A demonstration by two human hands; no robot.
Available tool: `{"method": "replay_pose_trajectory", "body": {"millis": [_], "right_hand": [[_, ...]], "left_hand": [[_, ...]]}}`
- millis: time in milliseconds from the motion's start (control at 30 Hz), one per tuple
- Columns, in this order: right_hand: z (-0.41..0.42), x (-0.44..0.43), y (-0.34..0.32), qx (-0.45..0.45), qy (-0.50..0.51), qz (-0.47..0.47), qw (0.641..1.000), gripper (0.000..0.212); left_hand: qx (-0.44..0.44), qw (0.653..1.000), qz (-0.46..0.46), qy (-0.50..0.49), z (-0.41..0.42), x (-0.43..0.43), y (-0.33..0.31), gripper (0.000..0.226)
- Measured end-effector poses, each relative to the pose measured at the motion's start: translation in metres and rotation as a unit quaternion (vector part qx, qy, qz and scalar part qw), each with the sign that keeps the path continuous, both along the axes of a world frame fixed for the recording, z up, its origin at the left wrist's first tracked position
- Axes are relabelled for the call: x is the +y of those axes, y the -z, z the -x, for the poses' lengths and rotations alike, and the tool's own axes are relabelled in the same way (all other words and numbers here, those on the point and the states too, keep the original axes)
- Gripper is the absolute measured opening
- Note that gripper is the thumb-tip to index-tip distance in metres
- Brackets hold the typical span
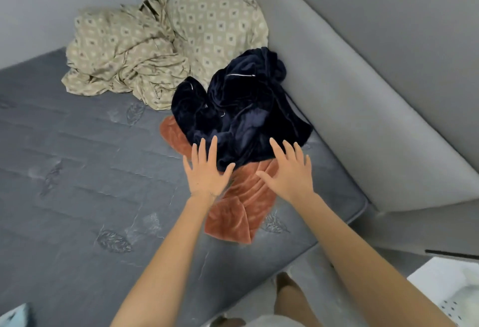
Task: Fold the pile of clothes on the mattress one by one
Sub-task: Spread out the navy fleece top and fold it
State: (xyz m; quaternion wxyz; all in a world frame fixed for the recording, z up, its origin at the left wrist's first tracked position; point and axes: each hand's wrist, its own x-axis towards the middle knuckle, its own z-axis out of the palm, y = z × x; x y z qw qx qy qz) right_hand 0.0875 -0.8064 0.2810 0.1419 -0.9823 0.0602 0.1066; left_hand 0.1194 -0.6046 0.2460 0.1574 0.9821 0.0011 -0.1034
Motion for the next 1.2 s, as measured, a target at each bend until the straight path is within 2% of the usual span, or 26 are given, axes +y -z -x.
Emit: {"method": "replay_pose_trajectory", "body": {"millis": [300, 500, 600, 667, 733, 800, 833, 900, 933, 1000, 1033, 1067, 1133, 1200], "right_hand": [[-0.127, -0.078, 0.067, 0.019, -0.038, -0.033, 0.999, 0.086], [-0.195, -0.094, 0.149, 0.063, -0.028, -0.055, 0.996, 0.091], [-0.218, -0.087, 0.189, 0.090, -0.001, -0.103, 0.991, 0.098], [-0.228, -0.079, 0.211, 0.105, 0.038, -0.167, 0.980, 0.105], [-0.231, -0.070, 0.230, 0.144, 0.101, -0.252, 0.951, 0.115], [-0.232, -0.058, 0.245, 0.186, 0.186, -0.338, 0.904, 0.121], [-0.231, -0.051, 0.251, 0.197, 0.205, -0.341, 0.896, 0.121], [-0.228, -0.038, 0.260, 0.194, 0.172, -0.257, 0.931, 0.109], [-0.227, -0.032, 0.263, 0.174, 0.150, -0.209, 0.950, 0.096], [-0.225, -0.024, 0.261, 0.113, 0.138, -0.178, 0.968, 0.052], [-0.224, -0.023, 0.257, 0.089, 0.143, -0.198, 0.966, 0.032], [-0.223, -0.023, 0.251, 0.069, 0.153, -0.230, 0.959, 0.027], [-0.222, -0.026, 0.233, 0.043, 0.167, -0.291, 0.941, 0.043], [-0.220, -0.030, 0.206, 0.028, 0.173, -0.329, 0.928, 0.043]], "left_hand": [[0.047, 0.994, 0.029, -0.090, -0.084, -0.087, 0.075, 0.081], [0.050, 0.991, 0.025, -0.119, -0.137, -0.093, 0.145, 0.082], [0.046, 0.991, 0.029, -0.126, -0.154, -0.086, 0.183, 0.083], [0.052, 0.987, 0.043, -0.145, -0.161, -0.081, 0.206, 0.084], [0.067, 0.981, 0.063, -0.172, -0.162, -0.077, 0.225, 0.081], [0.072, 0.973, 0.096, -0.198, -0.159, -0.075, 0.238, 0.065], [0.063, 0.971, 0.110, -0.203, -0.157, -0.074, 0.243, 0.052], [0.026, 0.964, 0.148, -0.220, -0.153, -0.074, 0.244, 0.028], [0.006, 0.957, 0.175, -0.231, -0.151, -0.075, 0.240, 0.020], [-0.029, 0.949, 0.213, -0.229, -0.150, -0.078, 0.226, 0.015], [-0.047, 0.950, 0.218, -0.216, -0.149, -0.079, 0.217, 0.015], [-0.064, 0.952, 0.220, -0.201, -0.148, -0.080, 0.207, 0.015], [-0.094, 0.951, 0.225, -0.193, -0.147, -0.080, 0.184, 0.016], [-0.118, 0.943, 0.236, -0.201, -0.145, -0.077, 0.158, 0.016]]}}
